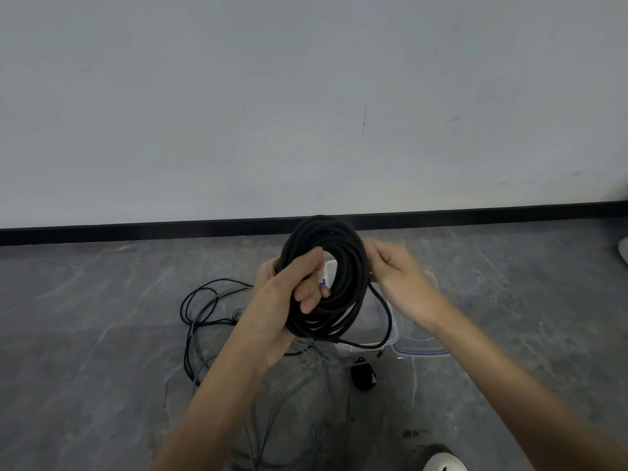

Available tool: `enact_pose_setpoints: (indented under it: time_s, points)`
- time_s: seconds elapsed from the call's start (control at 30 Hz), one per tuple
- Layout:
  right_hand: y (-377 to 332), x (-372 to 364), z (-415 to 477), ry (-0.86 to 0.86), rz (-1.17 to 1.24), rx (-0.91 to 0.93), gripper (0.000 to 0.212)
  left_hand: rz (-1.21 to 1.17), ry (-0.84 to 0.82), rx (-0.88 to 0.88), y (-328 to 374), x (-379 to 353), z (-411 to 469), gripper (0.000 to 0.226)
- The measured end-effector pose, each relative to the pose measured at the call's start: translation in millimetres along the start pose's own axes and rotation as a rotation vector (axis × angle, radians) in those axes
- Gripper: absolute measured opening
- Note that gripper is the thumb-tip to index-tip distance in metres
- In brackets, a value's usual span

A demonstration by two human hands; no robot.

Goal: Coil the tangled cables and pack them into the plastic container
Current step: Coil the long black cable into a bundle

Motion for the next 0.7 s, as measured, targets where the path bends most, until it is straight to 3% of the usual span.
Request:
enact_pose_setpoints:
  time_s: [0.17, 0.33, 0.53, 0.7]
  points:
    - [8.7, -16.6, -4.2, -0.051, 0.026, -0.126, 0.032, 0.024, 0.039, -0.077, 4.6, 6.7, 2.2, 0.030]
    - [14.6, -30.2, -8.3, -0.121, 0.092, -0.225, 0.049, 0.101, 0.068, -0.183, 15.2, 8.4, 2.1, 0.041]
    - [29.0, -46.6, -20.1, -0.231, 0.143, -0.428, 0.042, 0.209, 0.139, -0.246, 22.0, 9.5, -2.0, 0.044]
    - [29.9, -56.8, -22.0, -0.236, 0.182, -0.435, 0.043, 0.221, 0.234, -0.296, 28.3, 19.8, -1.7, 0.042]
Point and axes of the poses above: each hand's wrist, its own z-axis towards the middle knuckle, its own x-axis out of the back of the hand, y = z × x, the point moved 10 cm from there along z, towards the middle knuckle, and after that the axes turned 10 degrees about -z, right-handed, at the moved point
